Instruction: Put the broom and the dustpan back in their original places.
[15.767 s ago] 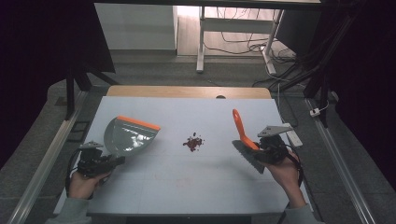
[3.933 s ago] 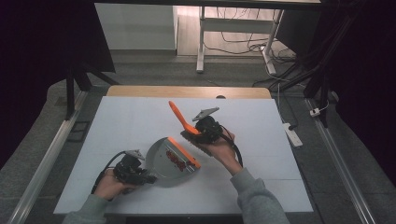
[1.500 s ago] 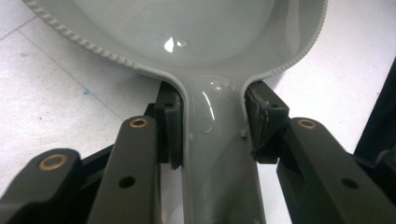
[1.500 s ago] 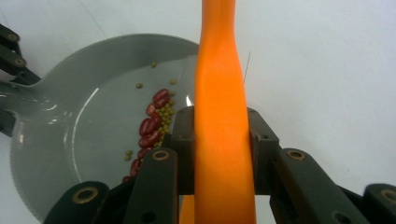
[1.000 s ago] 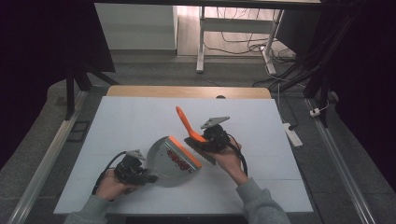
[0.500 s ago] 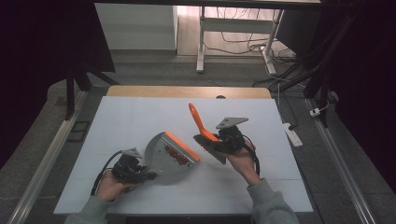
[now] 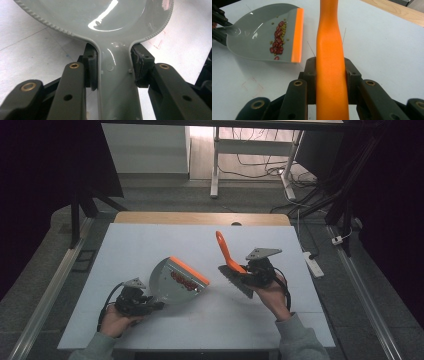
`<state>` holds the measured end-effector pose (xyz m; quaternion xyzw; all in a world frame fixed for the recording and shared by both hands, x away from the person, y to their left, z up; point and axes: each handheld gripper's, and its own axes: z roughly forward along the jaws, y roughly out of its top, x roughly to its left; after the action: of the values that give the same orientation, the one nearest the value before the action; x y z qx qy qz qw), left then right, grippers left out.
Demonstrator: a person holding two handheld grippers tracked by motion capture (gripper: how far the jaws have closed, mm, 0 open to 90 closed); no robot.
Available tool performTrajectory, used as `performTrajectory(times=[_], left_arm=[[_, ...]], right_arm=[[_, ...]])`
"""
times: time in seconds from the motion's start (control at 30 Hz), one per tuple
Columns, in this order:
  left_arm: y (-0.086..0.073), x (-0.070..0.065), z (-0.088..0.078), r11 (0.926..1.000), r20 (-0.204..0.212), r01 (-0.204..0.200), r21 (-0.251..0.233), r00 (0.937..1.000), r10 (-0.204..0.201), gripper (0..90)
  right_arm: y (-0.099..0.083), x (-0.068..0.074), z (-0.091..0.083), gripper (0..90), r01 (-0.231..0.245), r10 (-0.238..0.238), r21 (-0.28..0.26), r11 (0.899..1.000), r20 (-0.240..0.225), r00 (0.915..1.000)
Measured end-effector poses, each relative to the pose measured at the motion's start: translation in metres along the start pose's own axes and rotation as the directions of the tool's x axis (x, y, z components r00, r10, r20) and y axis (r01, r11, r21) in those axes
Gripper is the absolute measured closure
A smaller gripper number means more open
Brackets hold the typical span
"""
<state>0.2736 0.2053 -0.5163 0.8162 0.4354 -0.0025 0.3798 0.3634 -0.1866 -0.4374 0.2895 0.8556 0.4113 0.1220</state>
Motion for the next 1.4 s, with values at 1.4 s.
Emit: performTrajectory(times=[1.4], left_arm=[[-0.033, 0.001, -0.023, 0.9677, -0.115, 0.199, -0.155, 0.9692, -0.217, 61.5]], right_arm=[[-0.036, -0.010, -0.030, 70.6, -0.144, 0.144, -0.004, 0.990, -0.006, 0.9896]])
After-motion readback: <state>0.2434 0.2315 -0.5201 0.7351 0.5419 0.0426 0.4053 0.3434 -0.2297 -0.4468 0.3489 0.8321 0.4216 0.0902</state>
